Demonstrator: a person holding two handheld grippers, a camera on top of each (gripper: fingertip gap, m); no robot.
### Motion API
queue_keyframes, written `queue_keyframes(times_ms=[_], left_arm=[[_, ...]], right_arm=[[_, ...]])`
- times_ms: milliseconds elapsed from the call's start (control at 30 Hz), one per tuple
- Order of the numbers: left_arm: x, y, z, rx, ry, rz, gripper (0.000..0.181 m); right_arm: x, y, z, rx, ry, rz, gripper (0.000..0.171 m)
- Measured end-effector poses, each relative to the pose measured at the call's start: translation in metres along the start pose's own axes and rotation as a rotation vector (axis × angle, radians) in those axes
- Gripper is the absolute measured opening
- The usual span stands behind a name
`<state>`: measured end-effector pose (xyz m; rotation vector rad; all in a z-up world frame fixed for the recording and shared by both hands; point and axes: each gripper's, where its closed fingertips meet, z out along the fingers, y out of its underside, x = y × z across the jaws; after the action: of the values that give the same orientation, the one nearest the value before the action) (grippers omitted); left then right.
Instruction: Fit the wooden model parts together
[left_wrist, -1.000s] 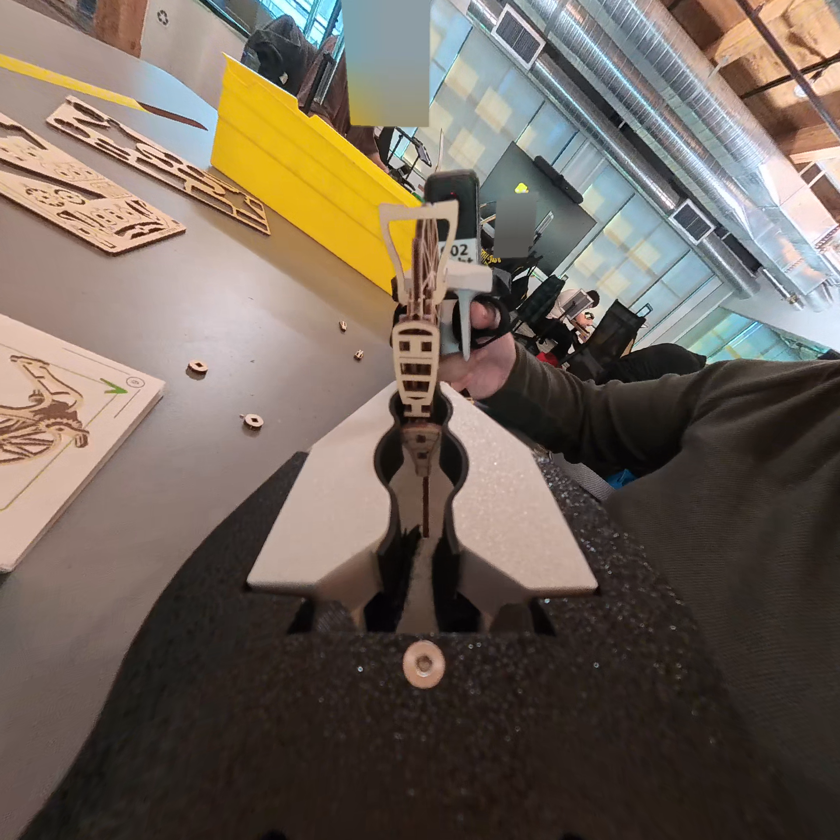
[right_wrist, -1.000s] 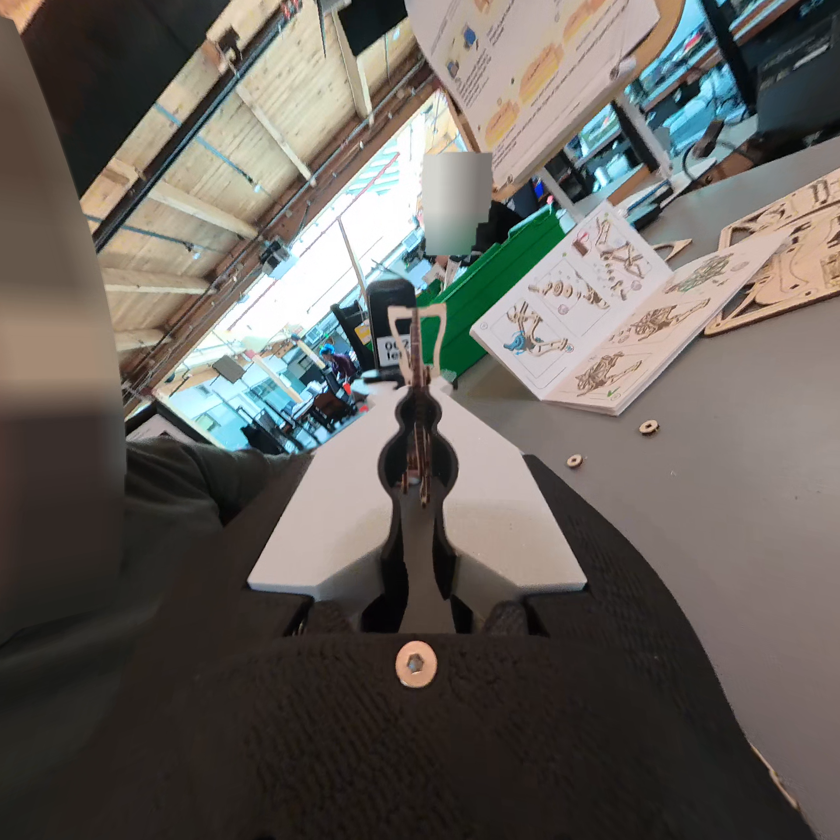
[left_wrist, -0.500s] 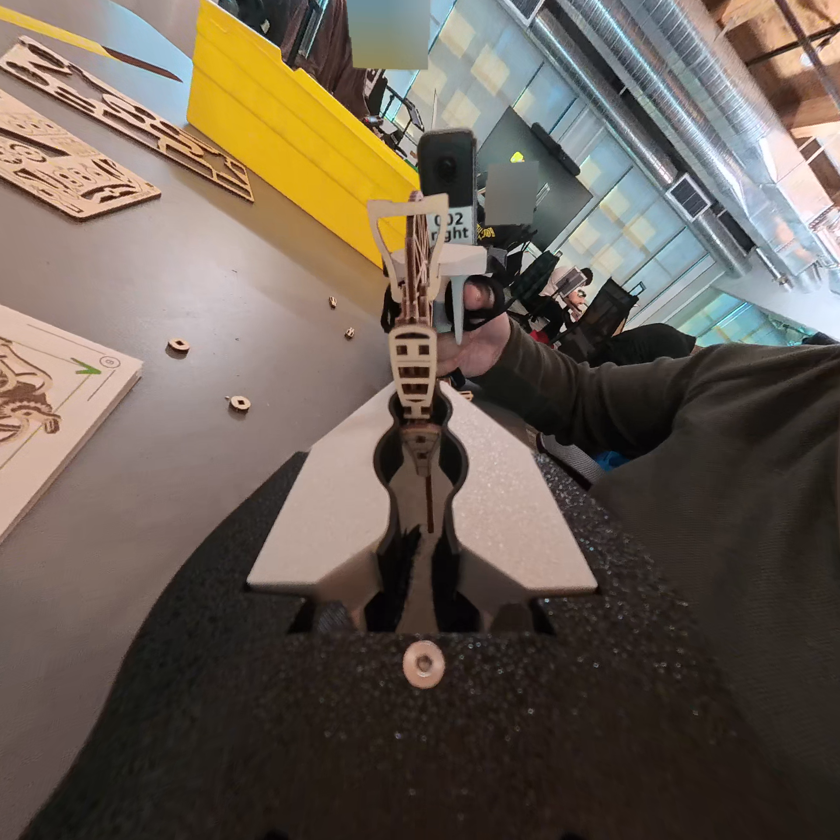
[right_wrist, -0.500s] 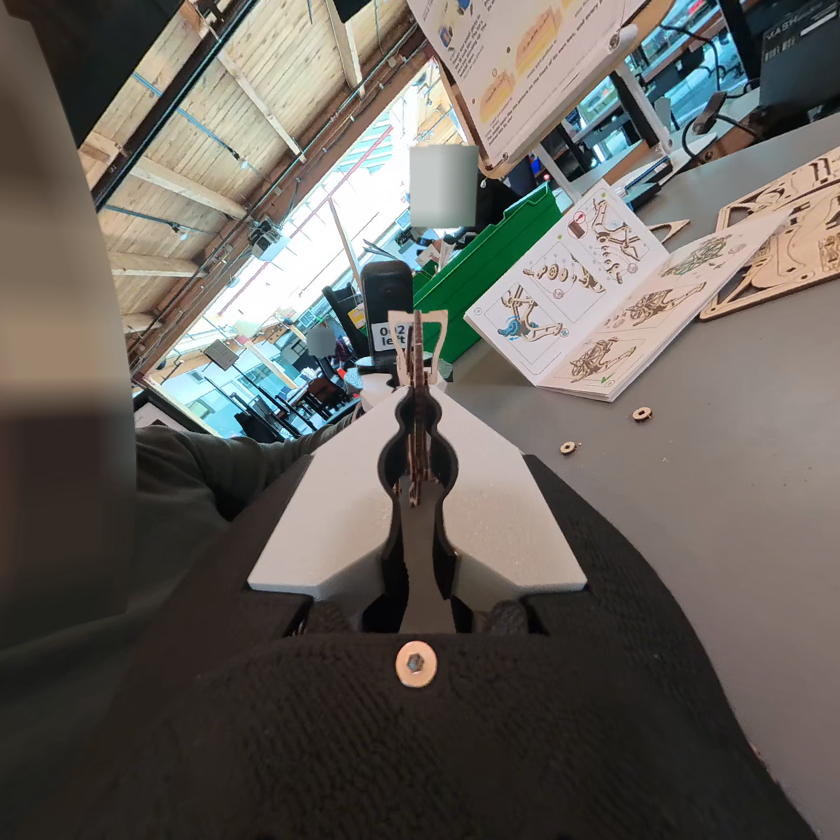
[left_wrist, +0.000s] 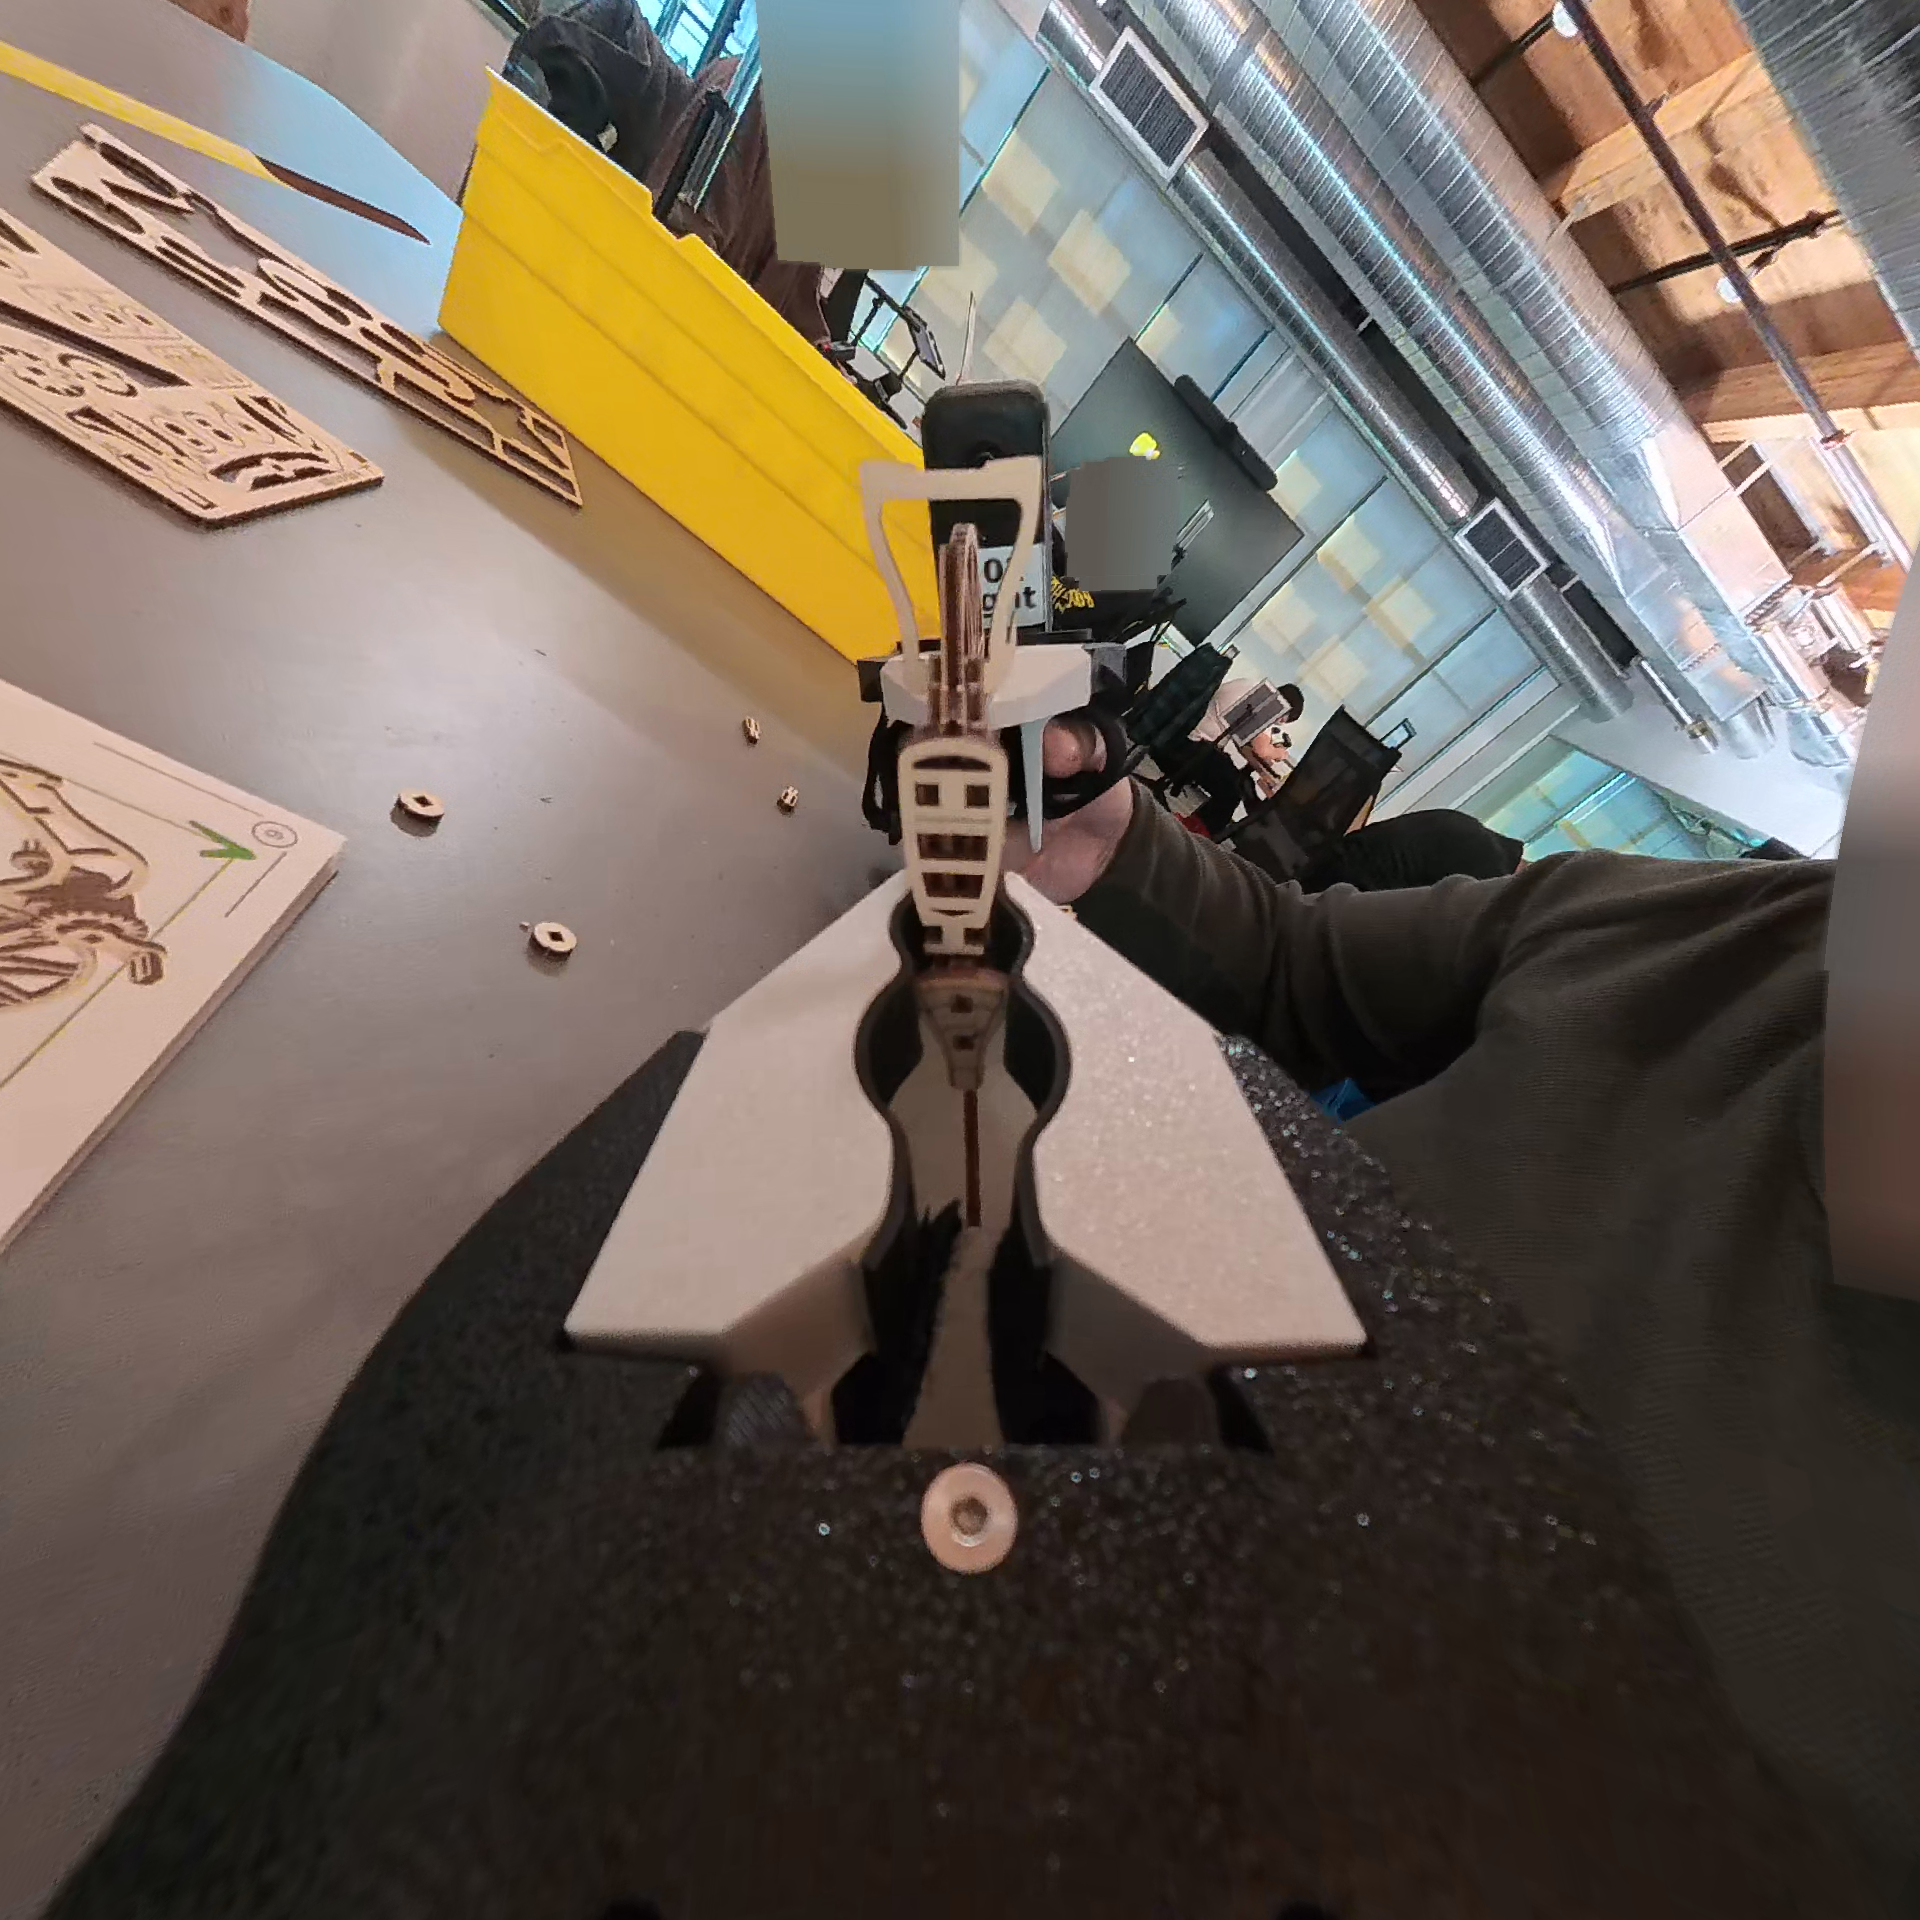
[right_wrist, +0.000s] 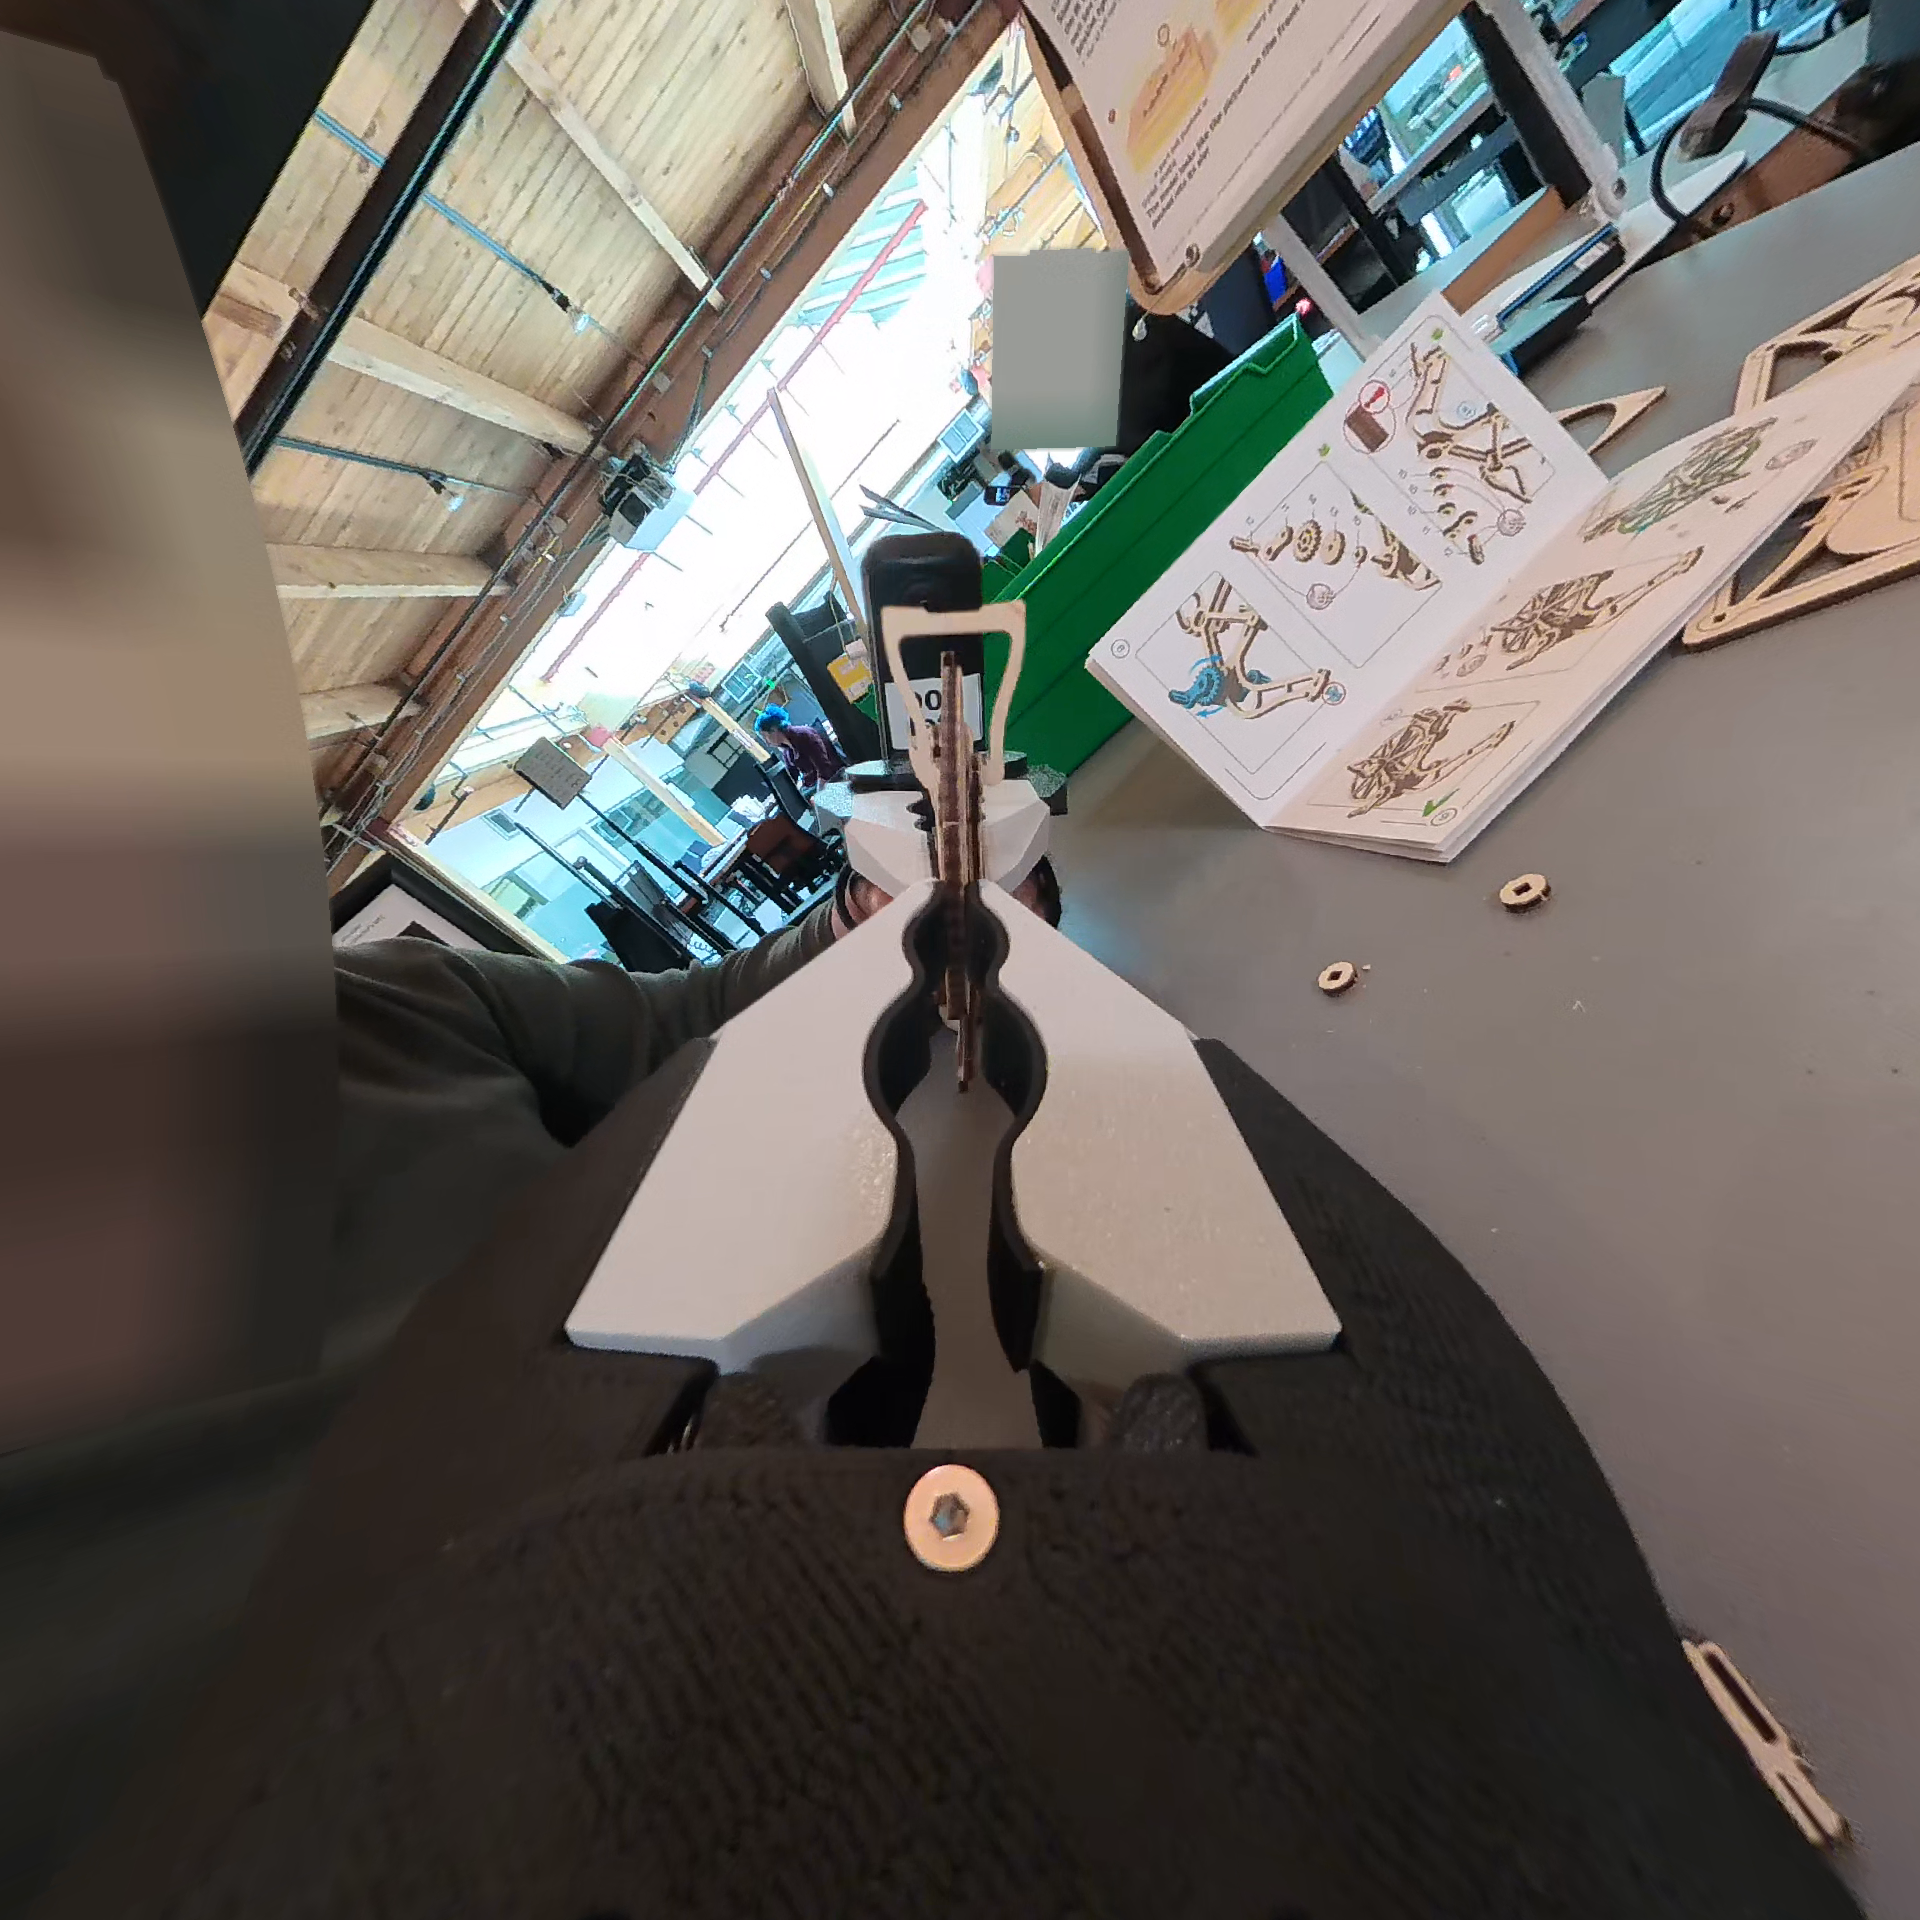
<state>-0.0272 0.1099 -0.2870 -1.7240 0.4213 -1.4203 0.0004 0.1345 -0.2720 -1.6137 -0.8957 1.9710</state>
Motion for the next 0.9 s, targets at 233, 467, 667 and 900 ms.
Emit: queue_keyframes(times_ms=[233,467,667,900], left_arm=[[-0.007,-0.002,0.001,0.021,-0.062,0.025,0.009],[-0.002,0.0,0.001,0.007,-0.028,0.022,0.008],[0.0,0.014,0.003,-0.092,-0.01,0.008,0.008],[0.003,0.018,0.003,-0.124,0.016,-0.006,0.008]], right_arm=[[0.005,-0.004,-0.001,0.032,0.039,-0.034,0.0],[0.002,-0.004,0.0,0.033,0.023,-0.05,0.0],[0.001,-0.007,-0.002,0.054,0.017,-0.051,0.0],[-0.002,-0.002,-0.002,-0.007,-0.008,-0.048,0.0]])
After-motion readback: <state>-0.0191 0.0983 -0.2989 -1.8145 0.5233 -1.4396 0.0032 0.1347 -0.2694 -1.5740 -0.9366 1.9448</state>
